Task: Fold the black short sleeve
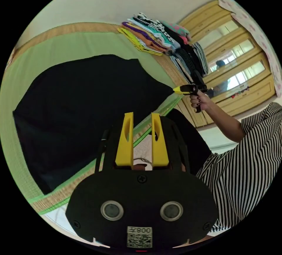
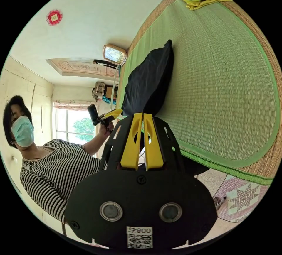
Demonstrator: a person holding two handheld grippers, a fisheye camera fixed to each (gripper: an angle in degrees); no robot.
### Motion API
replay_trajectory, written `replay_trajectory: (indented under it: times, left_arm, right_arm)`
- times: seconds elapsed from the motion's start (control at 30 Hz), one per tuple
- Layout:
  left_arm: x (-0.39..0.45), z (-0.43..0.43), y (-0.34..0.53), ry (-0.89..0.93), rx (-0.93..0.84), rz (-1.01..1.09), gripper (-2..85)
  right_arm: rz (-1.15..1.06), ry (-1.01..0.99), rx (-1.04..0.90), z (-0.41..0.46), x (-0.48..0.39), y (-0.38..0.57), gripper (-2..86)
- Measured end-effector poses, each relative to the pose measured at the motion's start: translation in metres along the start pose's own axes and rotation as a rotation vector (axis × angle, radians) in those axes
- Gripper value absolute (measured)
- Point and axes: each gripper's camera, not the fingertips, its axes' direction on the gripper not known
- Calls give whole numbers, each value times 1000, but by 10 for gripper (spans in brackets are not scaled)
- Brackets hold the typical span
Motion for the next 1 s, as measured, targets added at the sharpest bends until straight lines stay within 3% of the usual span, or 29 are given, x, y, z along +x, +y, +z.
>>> replay_trajectory:
  times: [0.07,0.23,0.4,0.63,1.0]
  left_arm:
    - [52,46,-37,-39,-63,185,110]
    - [118,118,-78,-231,-135,391,92]
    - [126,155,-88,-261,-145,326,36]
    - [127,175,-90,-194,-92,230,26]
    - [137,218,-98,-152,-97,211,22]
  right_arm:
    - [-29,-1,2,3,-15,-4,4]
    - [-87,-4,-40,25,-42,-15,5]
    - [-110,56,-49,38,-48,-22,9]
    - [46,77,145,18,10,-57,56]
    - [142,254,115,85,47,-163,87]
